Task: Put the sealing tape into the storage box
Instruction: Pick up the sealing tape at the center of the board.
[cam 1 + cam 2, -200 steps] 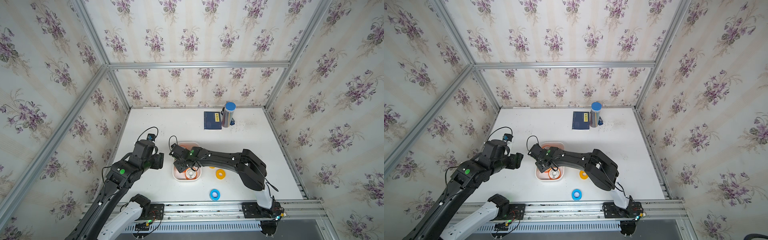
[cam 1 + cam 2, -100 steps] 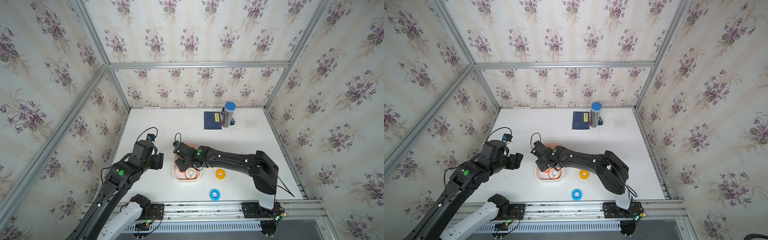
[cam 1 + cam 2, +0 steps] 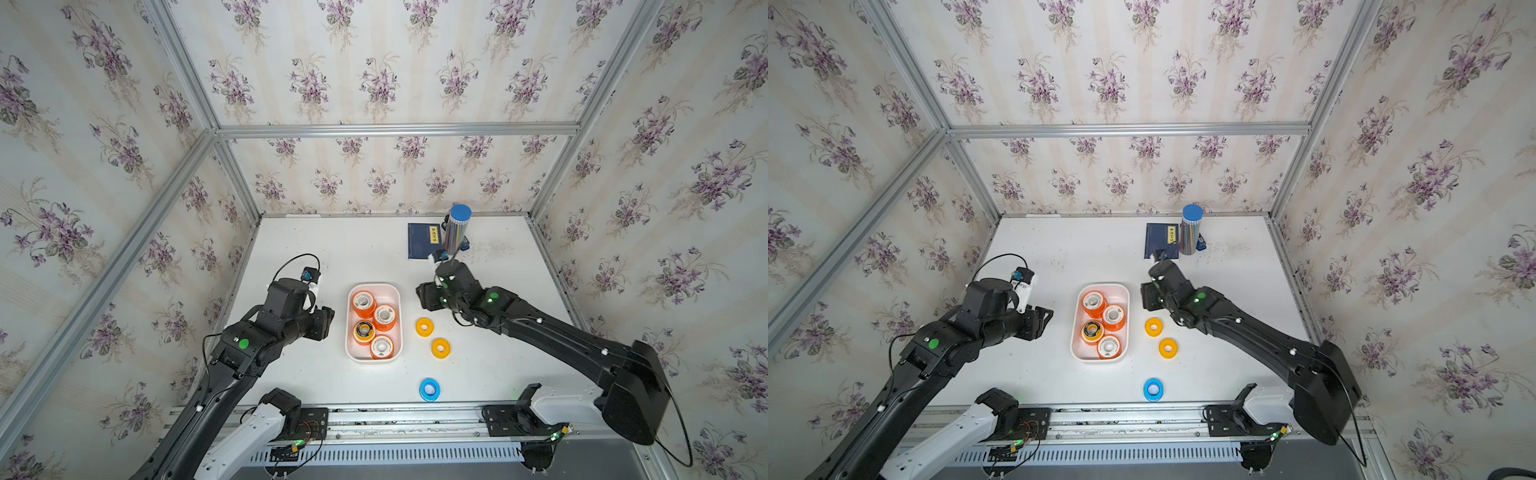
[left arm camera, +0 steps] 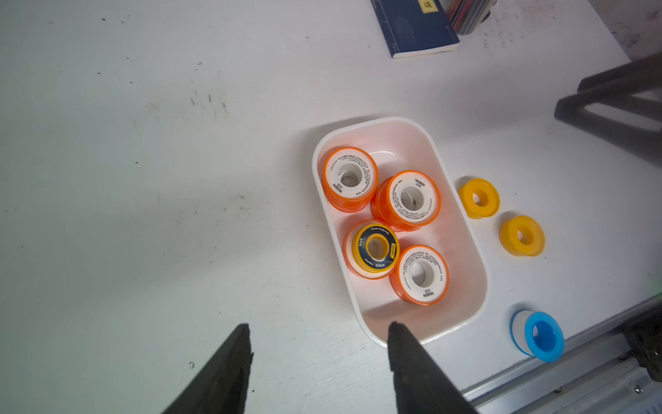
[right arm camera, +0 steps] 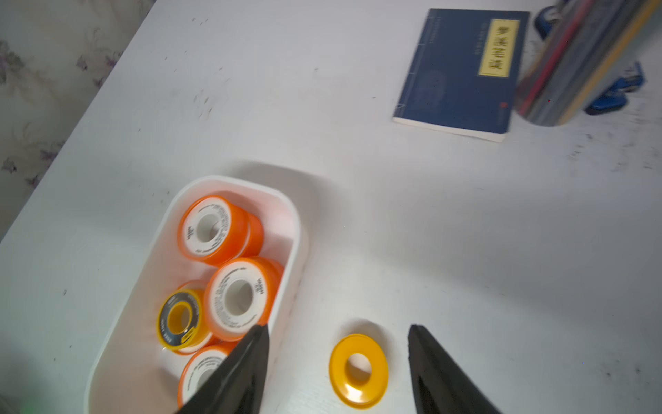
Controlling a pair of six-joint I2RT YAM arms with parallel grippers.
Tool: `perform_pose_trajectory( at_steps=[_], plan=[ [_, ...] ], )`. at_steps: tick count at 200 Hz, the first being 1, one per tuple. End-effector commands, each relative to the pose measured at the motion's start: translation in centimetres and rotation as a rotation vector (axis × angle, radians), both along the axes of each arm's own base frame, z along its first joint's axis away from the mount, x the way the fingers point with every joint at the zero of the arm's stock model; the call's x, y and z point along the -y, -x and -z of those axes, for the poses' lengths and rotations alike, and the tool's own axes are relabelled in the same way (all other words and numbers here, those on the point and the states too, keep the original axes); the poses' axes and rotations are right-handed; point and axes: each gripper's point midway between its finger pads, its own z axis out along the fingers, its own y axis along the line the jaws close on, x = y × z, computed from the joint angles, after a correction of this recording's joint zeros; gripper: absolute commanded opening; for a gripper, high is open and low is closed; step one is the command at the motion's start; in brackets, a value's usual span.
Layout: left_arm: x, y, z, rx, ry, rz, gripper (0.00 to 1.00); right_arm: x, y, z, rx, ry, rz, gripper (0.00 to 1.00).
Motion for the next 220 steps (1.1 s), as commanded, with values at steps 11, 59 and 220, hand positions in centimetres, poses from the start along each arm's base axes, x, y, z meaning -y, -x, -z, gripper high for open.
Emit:
perform_pose_trajectory(
  at_steps=[11,59,220],
  plan=[
    [4.0,-0.2,-0.7,-0.026,0.105,0.154,0.57,6.2,-0.6,1.4,0.000,-0.120,0.192,0.66],
    [11.4,-0.4,-0.9,-0.072,-0.005,0.360,0.58,11.4,1.3,7.0,-0.039,-0.102,0.380,0.66],
    [27.1,-4.6,13.9,-0.471,-0.387,0.707,0.63,13.0,1.7,9.1,-0.024,-0.090,0.441,0.69]
  ],
)
